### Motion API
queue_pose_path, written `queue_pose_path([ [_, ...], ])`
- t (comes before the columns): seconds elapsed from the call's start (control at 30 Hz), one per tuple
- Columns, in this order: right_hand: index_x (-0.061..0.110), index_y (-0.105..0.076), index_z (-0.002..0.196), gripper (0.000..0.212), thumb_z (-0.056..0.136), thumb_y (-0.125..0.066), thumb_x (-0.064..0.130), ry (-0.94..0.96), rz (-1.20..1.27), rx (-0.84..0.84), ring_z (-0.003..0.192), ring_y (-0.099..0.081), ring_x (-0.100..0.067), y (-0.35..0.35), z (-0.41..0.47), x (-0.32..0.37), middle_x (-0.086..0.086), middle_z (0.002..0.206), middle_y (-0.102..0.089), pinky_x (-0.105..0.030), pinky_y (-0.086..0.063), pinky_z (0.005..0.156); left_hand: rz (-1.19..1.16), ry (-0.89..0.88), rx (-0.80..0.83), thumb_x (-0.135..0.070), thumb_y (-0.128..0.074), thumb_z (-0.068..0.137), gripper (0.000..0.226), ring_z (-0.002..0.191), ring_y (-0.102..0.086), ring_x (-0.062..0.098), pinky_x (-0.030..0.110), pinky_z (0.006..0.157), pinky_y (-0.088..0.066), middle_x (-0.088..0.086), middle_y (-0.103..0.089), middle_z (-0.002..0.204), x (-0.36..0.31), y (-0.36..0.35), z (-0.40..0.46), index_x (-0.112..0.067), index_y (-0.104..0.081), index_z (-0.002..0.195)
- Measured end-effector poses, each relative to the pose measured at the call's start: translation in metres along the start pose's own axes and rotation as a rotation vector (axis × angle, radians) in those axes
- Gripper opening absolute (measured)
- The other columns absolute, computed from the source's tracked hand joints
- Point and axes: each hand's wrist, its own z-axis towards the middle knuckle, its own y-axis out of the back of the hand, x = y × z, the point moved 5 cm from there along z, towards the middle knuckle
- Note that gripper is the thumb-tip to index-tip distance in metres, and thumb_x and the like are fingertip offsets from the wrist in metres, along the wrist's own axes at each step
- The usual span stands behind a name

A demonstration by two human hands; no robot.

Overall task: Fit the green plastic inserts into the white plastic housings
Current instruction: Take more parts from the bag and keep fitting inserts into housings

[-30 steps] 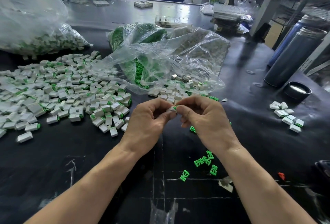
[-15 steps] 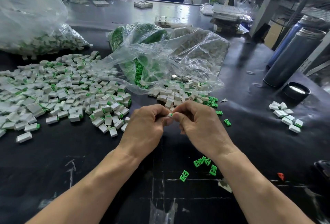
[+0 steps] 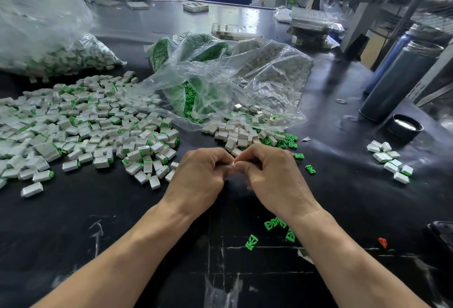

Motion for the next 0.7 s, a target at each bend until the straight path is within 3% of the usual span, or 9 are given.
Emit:
queue_pose_path([
  [0.1,0.025,-0.078,0.078,0.019,0.089,-0.078,0.009,-0.056,0.136,-0.037,0.064,-0.063,-0.004,-0.003,0.001,-0.005,0.014,0.067,-0.07,-0.037,-0.059,0.071,-0.122,0.03,0.001,-0.005,-0.073,0.088,0.024,0.062,-0.063,0.005,0.042,0.068,-0.059,-0.014,-0.07,0.069,0.004,-0.002,0.001,-0.028,-0.076,0.082],
  [0.23,0.025,-0.08,0.084,0.02,0.096,-0.072,0.01,-0.105,0.387,-0.069,0.053,-0.06,-0.01,-0.001,0.003,-0.007,0.003,0.066,-0.072,-0.027,-0.055,0.053,-0.285,0.042,-0.037,-0.009,-0.072,0.091,0.022,0.064,-0.063,0.011,0.045,0.067,-0.058,-0.006,-0.074,0.076,0.003,-0.002,0.004,-0.03,-0.076,0.087],
  [0.3,0.02,-0.077,0.089,0.019,0.103,-0.064,0.021,-0.147,0.491,-0.089,0.05,-0.058,-0.015,0.001,0.003,-0.009,-0.003,0.068,-0.07,-0.026,-0.049,0.045,-0.342,0.043,-0.05,-0.01,-0.073,0.091,0.019,0.069,-0.065,0.015,0.041,0.069,-0.057,-0.005,-0.074,0.078,0.001,-0.001,0.004,-0.028,-0.075,0.086],
  [0.4,0.012,-0.071,0.083,0.047,0.106,-0.051,0.047,-0.237,0.532,-0.042,0.049,-0.051,-0.026,-0.005,0.002,-0.011,-0.011,0.068,-0.067,-0.029,-0.038,0.037,-0.356,0.024,-0.078,-0.011,-0.079,0.088,0.016,0.075,-0.064,0.011,0.033,0.075,-0.055,-0.007,-0.072,0.084,-0.003,0.002,0.004,-0.027,-0.076,0.085],
  [0.57,0.007,-0.069,0.082,0.074,0.103,-0.033,0.068,-0.366,0.569,0.141,0.044,-0.047,-0.016,-0.023,-0.003,-0.006,-0.006,0.063,-0.061,-0.024,-0.03,0.037,-0.483,0.023,-0.009,-0.005,-0.076,0.089,0.009,0.093,-0.069,0.03,0.05,0.092,-0.055,-0.001,-0.07,0.107,-0.01,0.001,0.004,-0.014,-0.076,0.094],
  [0.63,0.014,-0.069,0.073,0.072,0.104,-0.032,0.068,-0.359,0.596,0.138,0.044,-0.046,-0.015,-0.023,-0.004,-0.004,-0.003,0.06,-0.056,-0.022,-0.03,0.037,-0.545,0.033,0.029,-0.002,-0.073,0.091,0.009,0.088,-0.07,0.036,0.059,0.092,-0.053,0.008,-0.07,0.108,-0.013,-0.001,0.003,-0.009,-0.075,0.095],
  [0.7,0.026,-0.07,0.066,0.067,0.105,-0.033,0.066,-0.358,0.658,0.133,0.045,-0.043,-0.013,-0.024,-0.006,0.0,-0.002,0.059,-0.05,-0.021,-0.03,0.037,-0.574,0.034,0.061,0.0,-0.071,0.092,0.01,0.082,-0.07,0.032,0.061,0.092,-0.054,0.015,-0.069,0.106,-0.015,-0.001,0.003,-0.009,-0.074,0.094],
])
